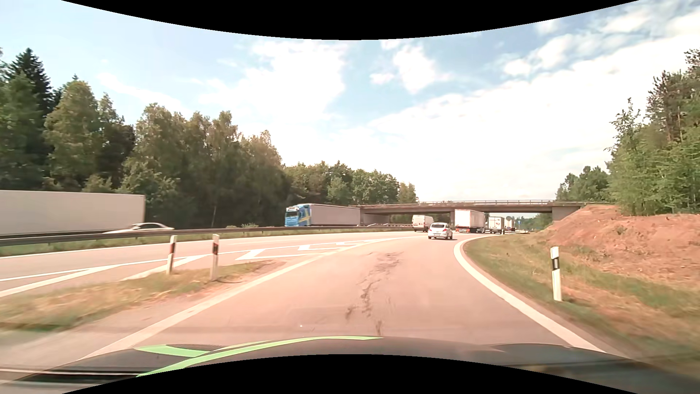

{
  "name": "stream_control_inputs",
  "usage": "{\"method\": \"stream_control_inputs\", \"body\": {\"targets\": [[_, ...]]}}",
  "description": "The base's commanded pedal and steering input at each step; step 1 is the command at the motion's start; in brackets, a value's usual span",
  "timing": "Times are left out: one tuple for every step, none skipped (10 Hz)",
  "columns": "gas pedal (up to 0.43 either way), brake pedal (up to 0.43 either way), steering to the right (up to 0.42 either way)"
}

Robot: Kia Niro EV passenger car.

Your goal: Follow the waypoints while adhering to traffic rules and regulations

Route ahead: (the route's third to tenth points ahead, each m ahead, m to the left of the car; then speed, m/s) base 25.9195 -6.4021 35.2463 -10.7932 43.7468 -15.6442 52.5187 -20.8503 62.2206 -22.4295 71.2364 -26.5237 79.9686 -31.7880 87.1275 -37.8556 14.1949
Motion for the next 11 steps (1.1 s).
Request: {"method": "stream_control_inputs", "body": {"targets": [[0.169,0.0,0.094],[0.169,0.0,0.094],[0.169,0.0,0.092],[0.189,0.0,0.089],[0.189,0.0,0.084],[0.189,0.0,0.08],[0.189,0.0,0.08],[0.189,0.0,0.076],[0.197,0.0,0.072],[0.197,0.0,0.071],[0.197,0.0,0.071]]}}
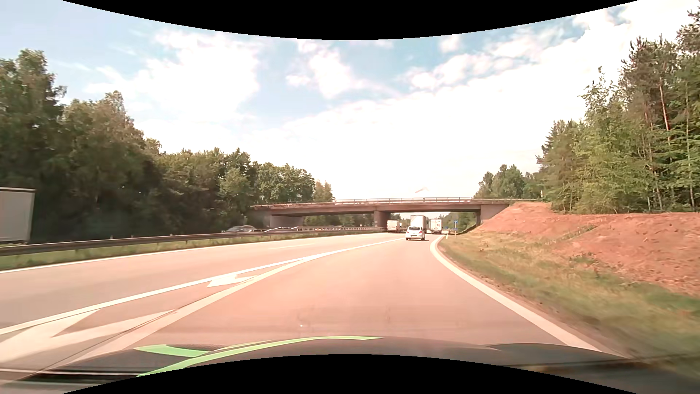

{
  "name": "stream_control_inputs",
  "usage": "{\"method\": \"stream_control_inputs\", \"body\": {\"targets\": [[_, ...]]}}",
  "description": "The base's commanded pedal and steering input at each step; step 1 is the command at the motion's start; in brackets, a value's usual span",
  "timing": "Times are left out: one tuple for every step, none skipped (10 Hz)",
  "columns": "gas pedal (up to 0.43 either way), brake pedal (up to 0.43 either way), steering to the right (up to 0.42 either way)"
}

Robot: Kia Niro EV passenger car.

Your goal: Follow the waypoints while adhering to traffic rules and regulations

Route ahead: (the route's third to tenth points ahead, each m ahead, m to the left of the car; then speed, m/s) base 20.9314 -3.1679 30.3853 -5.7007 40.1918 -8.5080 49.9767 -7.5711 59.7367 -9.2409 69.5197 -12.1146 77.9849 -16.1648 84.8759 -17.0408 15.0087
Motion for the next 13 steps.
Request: {"method": "stream_control_inputs", "body": {"targets": [[0.197,0.0,0.071],[0.197,0.0,0.071],[0.209,0.0,0.071],[0.209,0.0,0.071],[0.22,0.0,0.071],[0.22,0.0,0.071],[0.22,0.0,0.07],[0.22,0.0,0.065],[0.228,0.0,0.058],[0.248,0.0,0.051],[0.248,0.0,0.045],[0.26,0.0,0.042],[0.268,0.0,0.039]]}}
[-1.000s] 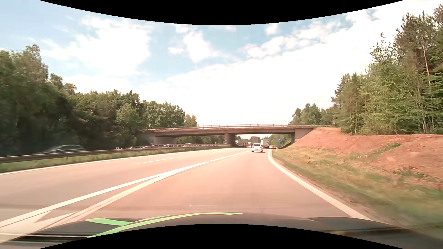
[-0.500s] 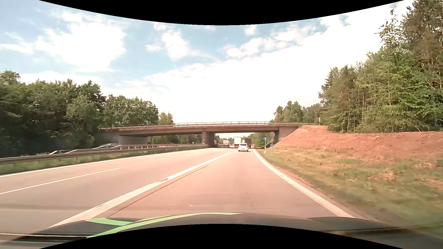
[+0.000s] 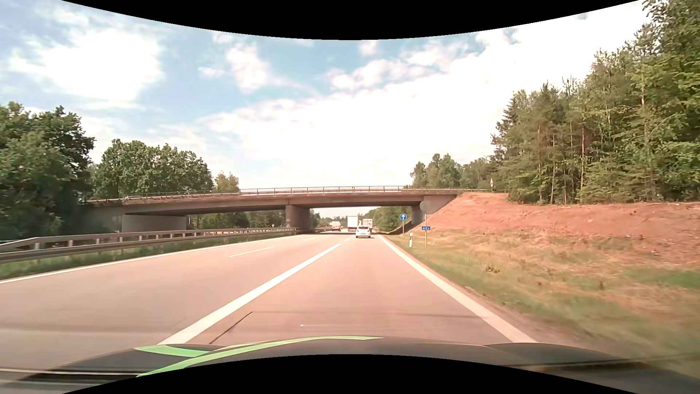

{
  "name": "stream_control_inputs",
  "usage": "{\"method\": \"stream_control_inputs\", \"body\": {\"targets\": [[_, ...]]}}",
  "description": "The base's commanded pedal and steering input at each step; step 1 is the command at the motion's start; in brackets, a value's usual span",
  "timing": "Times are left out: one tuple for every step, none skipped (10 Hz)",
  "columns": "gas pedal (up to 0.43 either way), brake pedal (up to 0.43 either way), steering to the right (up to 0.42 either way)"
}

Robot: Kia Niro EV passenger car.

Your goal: Follow the waypoints while adhering to traffic rules and regulations

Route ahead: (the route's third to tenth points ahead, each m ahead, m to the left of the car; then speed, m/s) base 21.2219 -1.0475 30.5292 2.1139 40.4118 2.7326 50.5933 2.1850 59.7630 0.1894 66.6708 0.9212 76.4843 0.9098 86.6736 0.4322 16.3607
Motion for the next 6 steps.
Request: {"method": "stream_control_inputs", "body": {"targets": [[0.28,0.0,0.035],[0.28,0.0,0.026],[0.28,0.0,0.018],[0.287,0.0,0.009],[0.287,0.0,0.006],[0.287,0.0,0.006]]}}
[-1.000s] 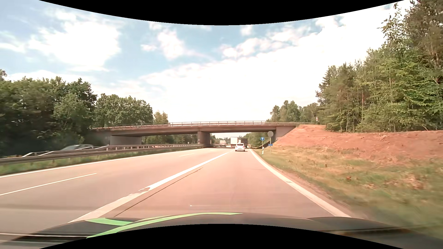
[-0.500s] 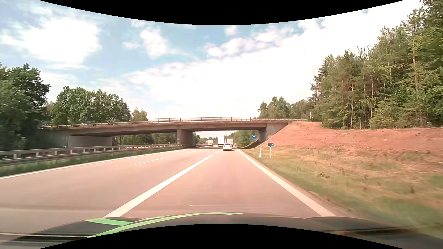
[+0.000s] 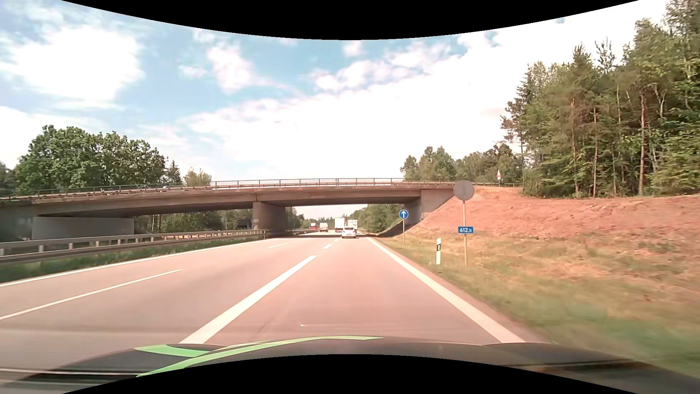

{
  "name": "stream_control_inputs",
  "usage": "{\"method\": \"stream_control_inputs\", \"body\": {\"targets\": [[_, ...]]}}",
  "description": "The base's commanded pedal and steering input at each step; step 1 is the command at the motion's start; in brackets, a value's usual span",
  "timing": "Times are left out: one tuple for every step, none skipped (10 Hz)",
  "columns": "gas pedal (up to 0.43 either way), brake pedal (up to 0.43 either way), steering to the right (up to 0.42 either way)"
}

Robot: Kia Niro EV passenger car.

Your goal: Follow the waypoints while adhering to traffic rules and regulations

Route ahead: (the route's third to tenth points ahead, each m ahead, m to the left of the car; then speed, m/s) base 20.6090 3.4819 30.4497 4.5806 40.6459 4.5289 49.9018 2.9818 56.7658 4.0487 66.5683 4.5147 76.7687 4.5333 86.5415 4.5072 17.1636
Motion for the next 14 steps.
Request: {"method": "stream_control_inputs", "body": {"targets": [[0.287,0.0,0.003],[0.299,0.0,0.002],[0.299,0.0,0.002],[0.311,0.0,0.002],[0.311,0.0,0.0],[0.311,0.0,-0.003],[0.319,0.0,-0.004],[0.319,0.0,-0.005],[0.319,0.0,-0.007],[0.319,0.0,-0.008],[0.331,0.0,-0.008],[0.331,0.0,-0.009],[0.331,0.0,-0.01],[0.331,0.0,-0.01]]}}
